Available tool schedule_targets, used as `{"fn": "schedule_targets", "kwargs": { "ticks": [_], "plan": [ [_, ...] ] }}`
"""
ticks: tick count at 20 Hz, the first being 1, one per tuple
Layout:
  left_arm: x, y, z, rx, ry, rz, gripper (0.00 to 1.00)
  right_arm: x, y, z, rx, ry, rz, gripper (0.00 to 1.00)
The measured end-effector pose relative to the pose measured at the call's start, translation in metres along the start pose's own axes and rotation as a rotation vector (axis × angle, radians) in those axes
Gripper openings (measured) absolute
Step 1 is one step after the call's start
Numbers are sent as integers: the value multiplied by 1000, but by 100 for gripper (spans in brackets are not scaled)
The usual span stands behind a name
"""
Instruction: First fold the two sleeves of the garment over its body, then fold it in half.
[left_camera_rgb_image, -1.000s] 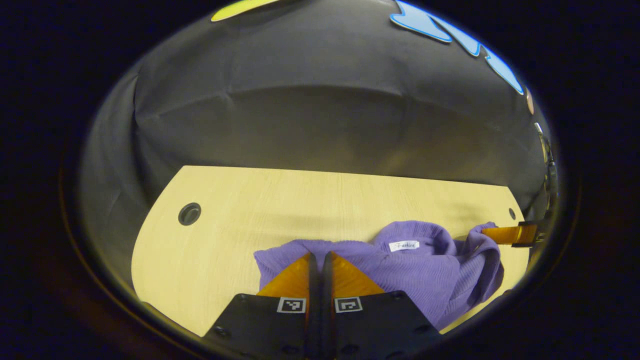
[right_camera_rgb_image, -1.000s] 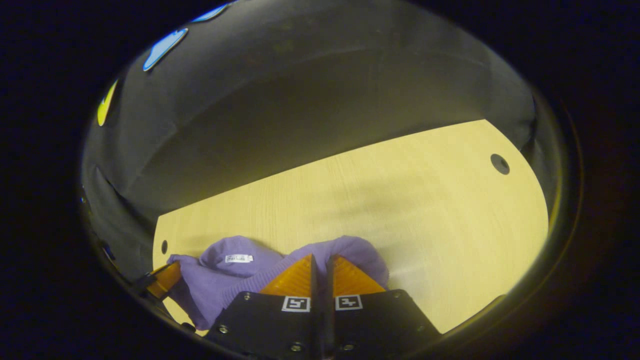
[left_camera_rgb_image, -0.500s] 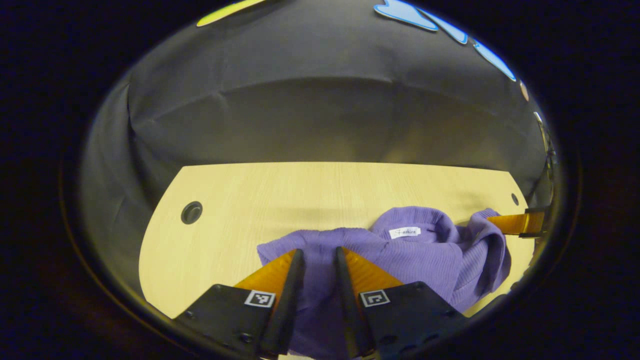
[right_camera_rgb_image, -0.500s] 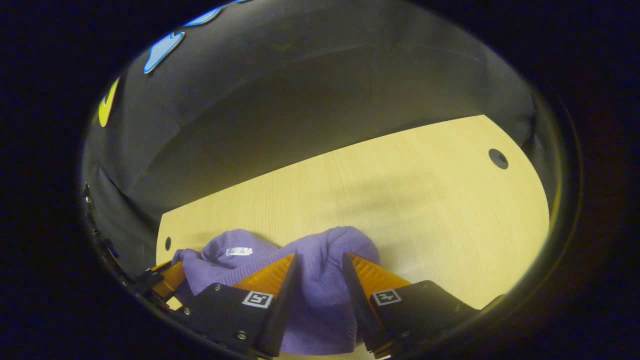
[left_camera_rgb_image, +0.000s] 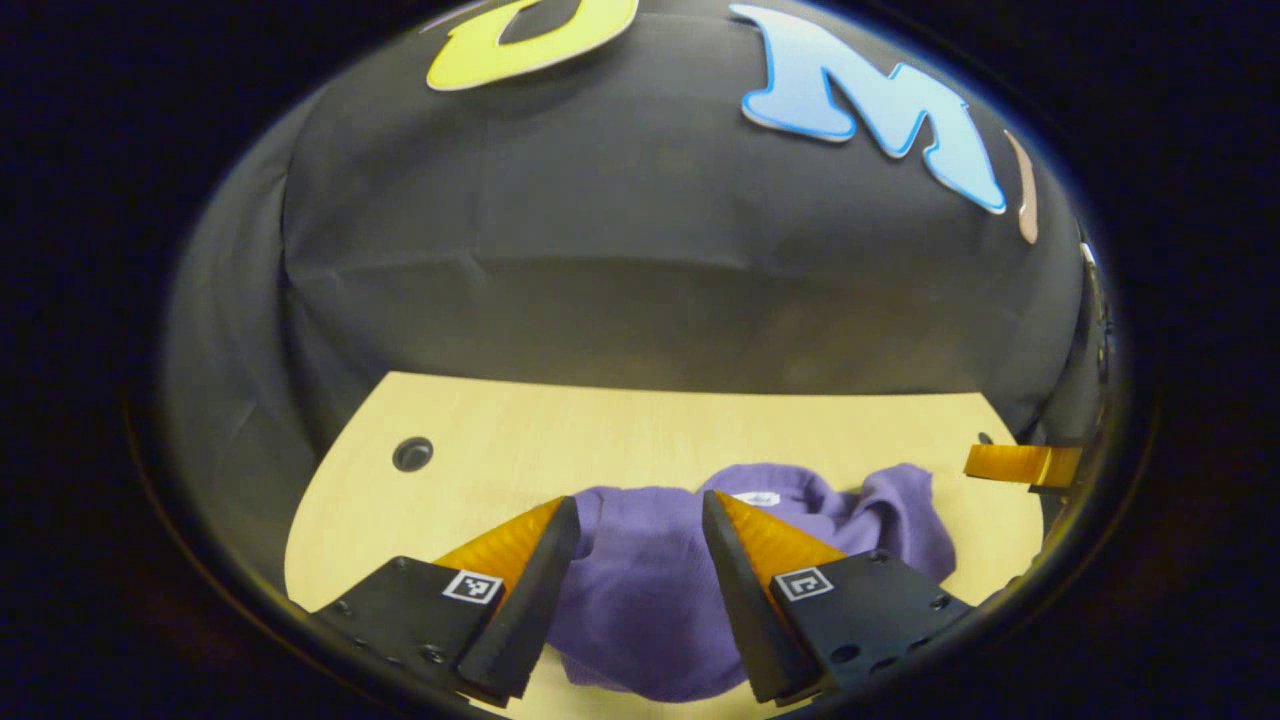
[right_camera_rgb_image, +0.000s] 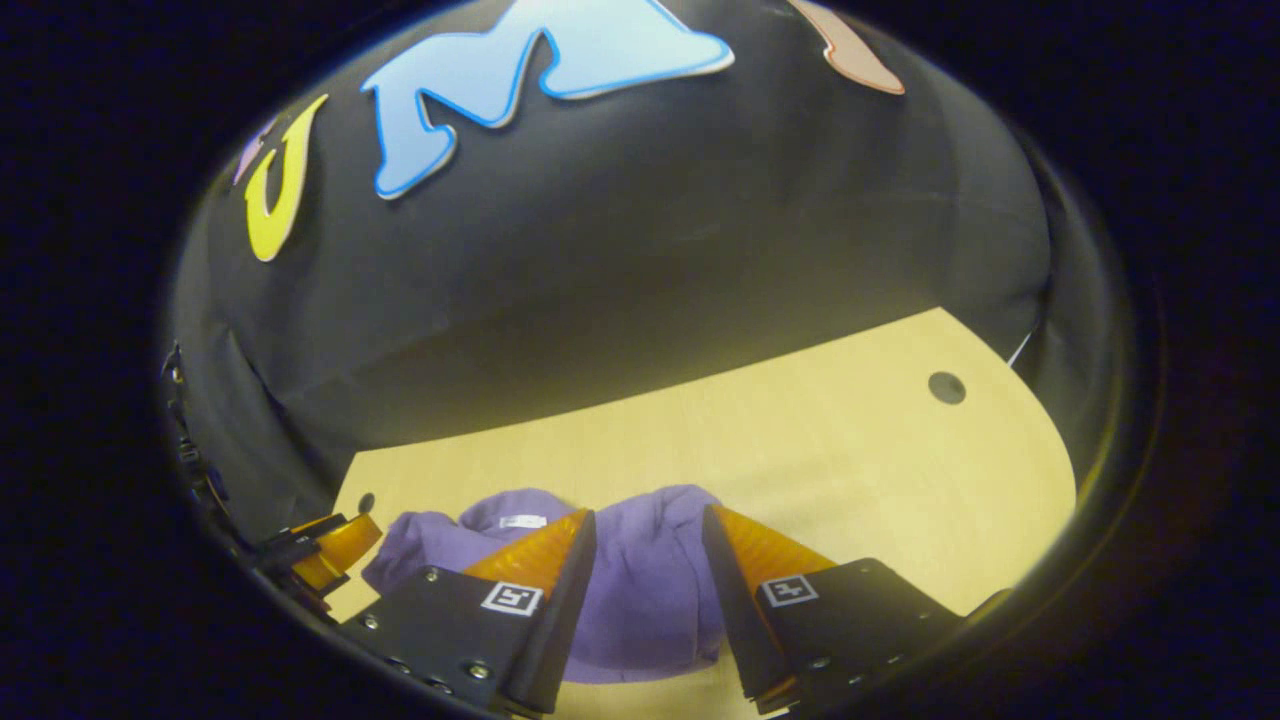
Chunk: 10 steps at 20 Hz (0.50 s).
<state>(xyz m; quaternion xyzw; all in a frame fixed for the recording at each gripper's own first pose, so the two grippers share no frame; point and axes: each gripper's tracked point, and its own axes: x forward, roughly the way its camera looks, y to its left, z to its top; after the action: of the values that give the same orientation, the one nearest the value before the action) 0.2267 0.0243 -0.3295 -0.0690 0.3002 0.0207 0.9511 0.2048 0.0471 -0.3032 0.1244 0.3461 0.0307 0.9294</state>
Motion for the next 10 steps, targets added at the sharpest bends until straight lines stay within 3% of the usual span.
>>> {"fn": "schedule_targets", "kwargs": {
  "ticks": [2,6,10],
  "plan": [
    [-29,-10,24,-4,-64,-20,82,-36,-2,21,-19,-63,26,64],
    [-104,-29,67,25,-189,-60,83,-105,37,49,-51,-188,67,64],
    [-183,-52,86,72,-270,-94,82,-177,50,66,-84,-287,80,64]
  ]
}}
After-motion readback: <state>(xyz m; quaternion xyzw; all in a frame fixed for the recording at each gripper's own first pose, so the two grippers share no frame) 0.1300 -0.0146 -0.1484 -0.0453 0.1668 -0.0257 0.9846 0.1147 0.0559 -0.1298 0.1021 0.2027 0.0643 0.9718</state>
